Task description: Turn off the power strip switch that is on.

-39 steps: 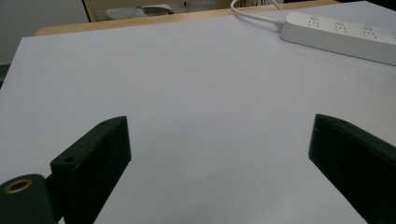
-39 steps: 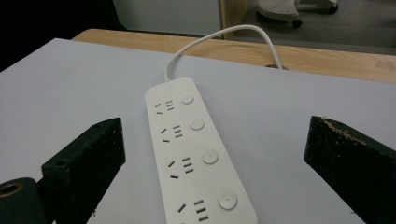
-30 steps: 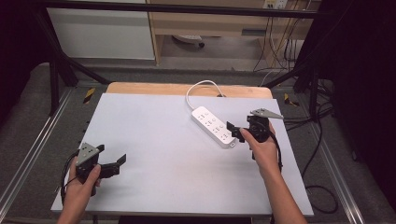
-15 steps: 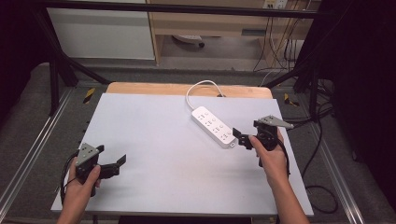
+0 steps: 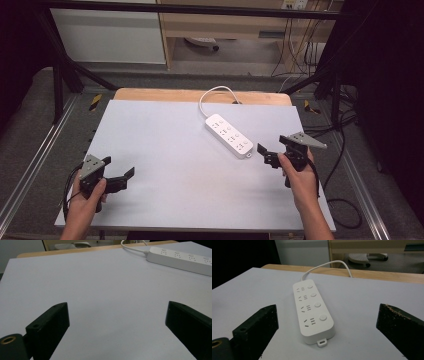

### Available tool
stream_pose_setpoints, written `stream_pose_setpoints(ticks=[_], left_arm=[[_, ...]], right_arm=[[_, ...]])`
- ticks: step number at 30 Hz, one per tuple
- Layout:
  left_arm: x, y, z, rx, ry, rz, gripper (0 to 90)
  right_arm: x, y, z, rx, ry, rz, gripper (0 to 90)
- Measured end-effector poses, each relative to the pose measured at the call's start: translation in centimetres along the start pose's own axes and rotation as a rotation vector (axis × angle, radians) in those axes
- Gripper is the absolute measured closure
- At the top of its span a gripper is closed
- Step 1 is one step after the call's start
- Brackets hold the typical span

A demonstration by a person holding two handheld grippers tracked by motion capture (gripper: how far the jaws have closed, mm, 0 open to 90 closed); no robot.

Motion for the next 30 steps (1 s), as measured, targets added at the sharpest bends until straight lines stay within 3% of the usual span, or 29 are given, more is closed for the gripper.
stream_pose_setpoints(ticks=[11,18,30], left_arm=[[-0.2,1.1,0.3,-0.008,0.007,0.004,5.1],[-0.4,1.5,0.5,-0.009,-0.013,0.002,5.1],[-0.3,1.5,0.6,-0.013,-0.014,0.003,5.1]], right_arm=[[-1.1,2.1,0.7,-0.011,-0.007,0.019,5.2],[-1.9,3.1,0.9,-0.02,0.019,0.033,5.6],[-3.7,4.2,0.5,-0.015,0.065,0.048,5.8]])
Point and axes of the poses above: each handheld gripper's, and its own axes: y roughly backward along the jaws, x roughly out of its top, z roughly to its right, the point moved 10 cm from there along -y, roughly forward along the jaws, and after that the axes turned 1 degree about x, right-handed, at the moved point
